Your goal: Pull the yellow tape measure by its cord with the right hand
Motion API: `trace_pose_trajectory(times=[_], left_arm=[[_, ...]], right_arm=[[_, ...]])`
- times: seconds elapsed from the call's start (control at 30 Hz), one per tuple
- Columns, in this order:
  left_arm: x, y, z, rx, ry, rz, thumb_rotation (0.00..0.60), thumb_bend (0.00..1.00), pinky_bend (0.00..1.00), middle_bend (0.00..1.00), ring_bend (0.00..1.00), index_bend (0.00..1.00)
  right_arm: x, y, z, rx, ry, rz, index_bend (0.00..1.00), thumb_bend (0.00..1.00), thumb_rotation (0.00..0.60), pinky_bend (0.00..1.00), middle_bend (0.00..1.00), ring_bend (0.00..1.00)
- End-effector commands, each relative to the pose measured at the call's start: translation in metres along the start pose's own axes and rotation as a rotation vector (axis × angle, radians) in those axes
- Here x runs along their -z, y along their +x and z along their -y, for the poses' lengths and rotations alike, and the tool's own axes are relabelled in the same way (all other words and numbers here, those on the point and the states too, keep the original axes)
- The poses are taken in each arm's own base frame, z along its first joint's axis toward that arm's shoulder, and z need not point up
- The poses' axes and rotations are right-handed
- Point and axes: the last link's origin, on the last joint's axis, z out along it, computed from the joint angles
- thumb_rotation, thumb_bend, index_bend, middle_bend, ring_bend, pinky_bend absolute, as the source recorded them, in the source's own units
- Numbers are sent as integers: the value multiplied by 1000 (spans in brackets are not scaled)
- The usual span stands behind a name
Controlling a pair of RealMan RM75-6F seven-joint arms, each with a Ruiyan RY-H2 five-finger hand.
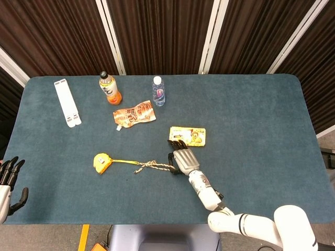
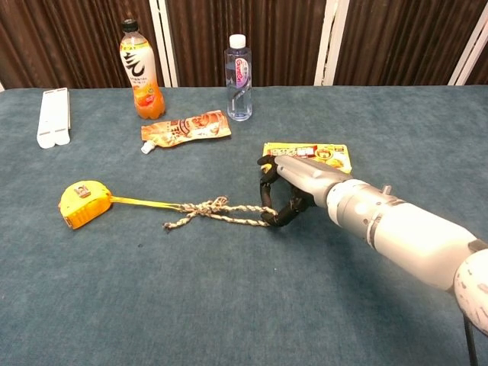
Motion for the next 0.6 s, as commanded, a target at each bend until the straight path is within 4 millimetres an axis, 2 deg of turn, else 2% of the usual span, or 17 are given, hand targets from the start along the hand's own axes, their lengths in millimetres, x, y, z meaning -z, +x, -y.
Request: trace_pose_trajectory(times=[0.03,0.37,0.6], left_arm=[[-1,0,0,-2,1,-1,600,514,62,0,0,51],[0,-1,0,-8,3,2,600,515,62,0,0,51],[0,-2,-1,-10,5,1,600,515,63,0,0,51]], right_arm=[[2,4,-4,25,-8,-15,844,532,600,0,143,39],[14,27,-23,78,-40,-64,870,556,600,0,162,61],[28,55,-43,132,-77,-115,873,556,600,0,162,61]])
